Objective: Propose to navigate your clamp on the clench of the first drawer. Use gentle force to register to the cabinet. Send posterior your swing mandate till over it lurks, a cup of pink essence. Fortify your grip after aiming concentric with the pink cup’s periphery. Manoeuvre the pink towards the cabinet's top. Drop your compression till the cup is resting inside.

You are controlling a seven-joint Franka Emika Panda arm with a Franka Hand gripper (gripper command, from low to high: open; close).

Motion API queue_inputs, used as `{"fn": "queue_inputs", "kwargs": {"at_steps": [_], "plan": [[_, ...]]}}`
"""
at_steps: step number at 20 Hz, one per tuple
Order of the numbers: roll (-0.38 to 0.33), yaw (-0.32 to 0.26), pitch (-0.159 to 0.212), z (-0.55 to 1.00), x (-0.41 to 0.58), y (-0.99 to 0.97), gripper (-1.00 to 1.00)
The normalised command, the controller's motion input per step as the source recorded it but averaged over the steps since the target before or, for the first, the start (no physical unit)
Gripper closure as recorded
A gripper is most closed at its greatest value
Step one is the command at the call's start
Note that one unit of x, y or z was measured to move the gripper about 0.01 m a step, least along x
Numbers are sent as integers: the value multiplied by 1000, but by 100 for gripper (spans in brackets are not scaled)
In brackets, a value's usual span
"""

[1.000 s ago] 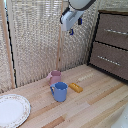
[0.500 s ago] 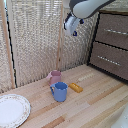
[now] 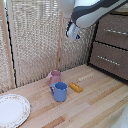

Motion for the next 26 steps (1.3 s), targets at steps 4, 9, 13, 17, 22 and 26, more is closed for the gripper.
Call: {"fn": "queue_inputs", "kwargs": {"at_steps": [4, 9, 13, 17, 22, 26], "plan": [[-373, -77, -6, 33, 90, -9, -100], [-294, -93, -136, 216, 0, -7, -100], [-221, -50, -246, 202, 0, 0, -100], [-173, -20, -294, 184, 0, 0, -100], [-197, 0, -174, -26, -23, -70, -100], [-250, 1, -28, -169, -138, -299, -100]]}}
